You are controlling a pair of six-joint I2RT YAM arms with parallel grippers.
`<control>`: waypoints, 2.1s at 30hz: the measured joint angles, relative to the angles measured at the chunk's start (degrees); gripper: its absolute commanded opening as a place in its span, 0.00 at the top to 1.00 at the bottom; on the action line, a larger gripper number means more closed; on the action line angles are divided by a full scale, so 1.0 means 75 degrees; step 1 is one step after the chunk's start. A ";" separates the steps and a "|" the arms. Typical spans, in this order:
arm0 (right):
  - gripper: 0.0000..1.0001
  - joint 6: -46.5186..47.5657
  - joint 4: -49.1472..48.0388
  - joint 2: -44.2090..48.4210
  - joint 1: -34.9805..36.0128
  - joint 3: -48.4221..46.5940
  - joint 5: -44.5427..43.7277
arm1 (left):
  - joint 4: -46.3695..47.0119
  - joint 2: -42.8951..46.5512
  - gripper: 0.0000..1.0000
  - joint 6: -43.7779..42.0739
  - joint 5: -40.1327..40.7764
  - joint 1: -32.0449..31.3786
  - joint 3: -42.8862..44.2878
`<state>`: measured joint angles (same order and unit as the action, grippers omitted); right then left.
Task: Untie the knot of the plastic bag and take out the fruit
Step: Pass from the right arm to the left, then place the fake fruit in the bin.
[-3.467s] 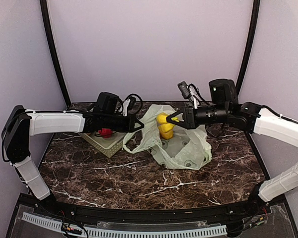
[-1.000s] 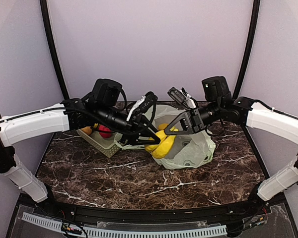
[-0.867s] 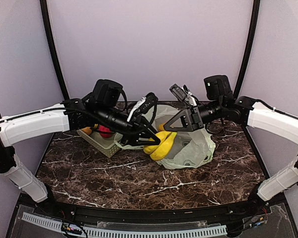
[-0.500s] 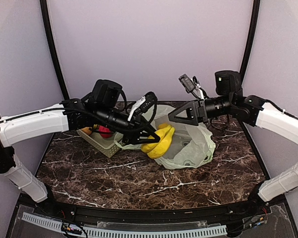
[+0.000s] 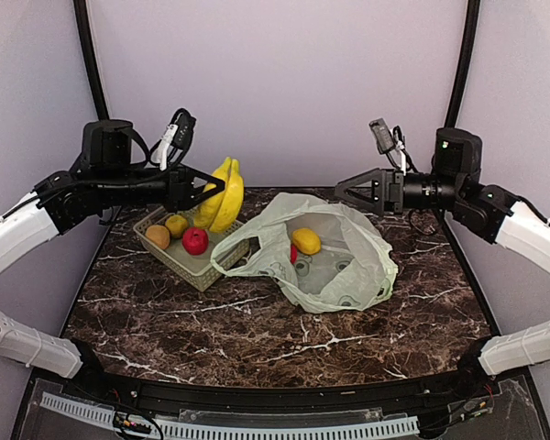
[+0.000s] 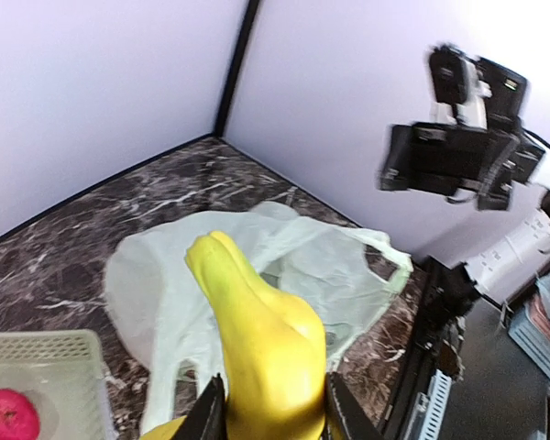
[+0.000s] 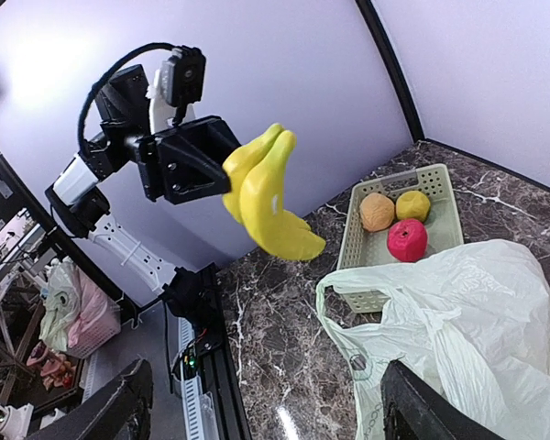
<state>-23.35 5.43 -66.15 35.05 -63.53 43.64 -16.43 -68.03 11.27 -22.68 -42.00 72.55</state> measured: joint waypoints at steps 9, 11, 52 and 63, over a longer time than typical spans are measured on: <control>0.16 -0.0152 -0.0166 0.0154 -0.0032 0.0175 -0.0388 | -0.0516 -0.0440 0.97 0.0720 0.1142 0.1658 -0.0172; 0.16 -0.0160 -0.0166 0.0154 -0.0032 0.0178 -0.0437 | -0.0478 -0.0691 0.97 0.0968 0.1411 0.1918 -0.0178; 0.15 -0.0364 -0.0606 -0.0096 -0.0032 0.0539 -0.0632 | 0.4269 -0.4514 0.74 0.5176 0.3363 0.3255 -0.1177; 0.15 -0.0449 -0.0836 -0.0090 -0.0032 0.0664 -0.0632 | 0.4170 -0.4514 0.47 0.4753 0.3620 0.3372 -0.1177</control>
<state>-26.72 -0.84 -66.83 34.81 -58.54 38.89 14.85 -101.89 46.92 4.47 -16.71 63.72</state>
